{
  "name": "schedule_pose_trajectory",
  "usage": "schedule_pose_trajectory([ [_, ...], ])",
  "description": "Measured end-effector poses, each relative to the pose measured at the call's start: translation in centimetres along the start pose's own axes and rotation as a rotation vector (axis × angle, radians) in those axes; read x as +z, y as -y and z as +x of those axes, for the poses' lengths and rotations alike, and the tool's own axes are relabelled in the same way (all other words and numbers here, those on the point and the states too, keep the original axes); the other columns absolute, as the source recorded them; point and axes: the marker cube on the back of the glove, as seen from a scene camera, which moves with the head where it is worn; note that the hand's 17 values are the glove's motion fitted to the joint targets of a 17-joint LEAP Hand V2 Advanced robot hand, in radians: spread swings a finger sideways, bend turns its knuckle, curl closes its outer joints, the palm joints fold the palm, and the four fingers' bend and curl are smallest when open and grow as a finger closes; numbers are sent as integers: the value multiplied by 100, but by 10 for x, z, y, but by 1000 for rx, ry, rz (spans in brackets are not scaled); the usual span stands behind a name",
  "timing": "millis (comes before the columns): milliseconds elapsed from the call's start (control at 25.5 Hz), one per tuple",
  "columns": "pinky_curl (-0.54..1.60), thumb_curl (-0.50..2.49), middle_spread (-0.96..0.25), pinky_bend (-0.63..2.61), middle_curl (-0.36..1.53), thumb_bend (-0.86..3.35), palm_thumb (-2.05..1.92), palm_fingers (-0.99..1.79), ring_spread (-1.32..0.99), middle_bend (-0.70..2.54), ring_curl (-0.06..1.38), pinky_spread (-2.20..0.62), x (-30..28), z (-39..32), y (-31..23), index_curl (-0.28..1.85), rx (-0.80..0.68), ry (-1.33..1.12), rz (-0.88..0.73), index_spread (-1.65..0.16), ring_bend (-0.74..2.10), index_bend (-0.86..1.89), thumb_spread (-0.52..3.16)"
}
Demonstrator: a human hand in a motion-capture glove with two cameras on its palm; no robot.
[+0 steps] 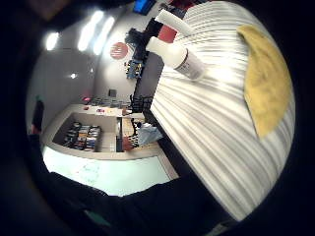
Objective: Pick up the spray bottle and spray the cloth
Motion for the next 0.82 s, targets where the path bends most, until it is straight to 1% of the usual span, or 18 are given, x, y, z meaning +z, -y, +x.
schedule_pose_trajectory([
  [157, 30, 64, -11, 45, 38, -2, 104, 3, 5, 17, 40, 20, -12, 1, -21, 29, 59, -50, -8, -40, 45, 13, 105],
  [431, 31, 63, -10, 45, 37, -2, 102, 5, 6, 18, 39, 20, -49, -1, -10, 28, 110, -109, 113, -40, 45, 14, 106],
  [823, 32, 62, -9, 44, 36, -1, 101, 6, 8, 18, 38, 20, -45, 2, -8, 28, 107, -91, 101, -39, 44, 15, 107],
])
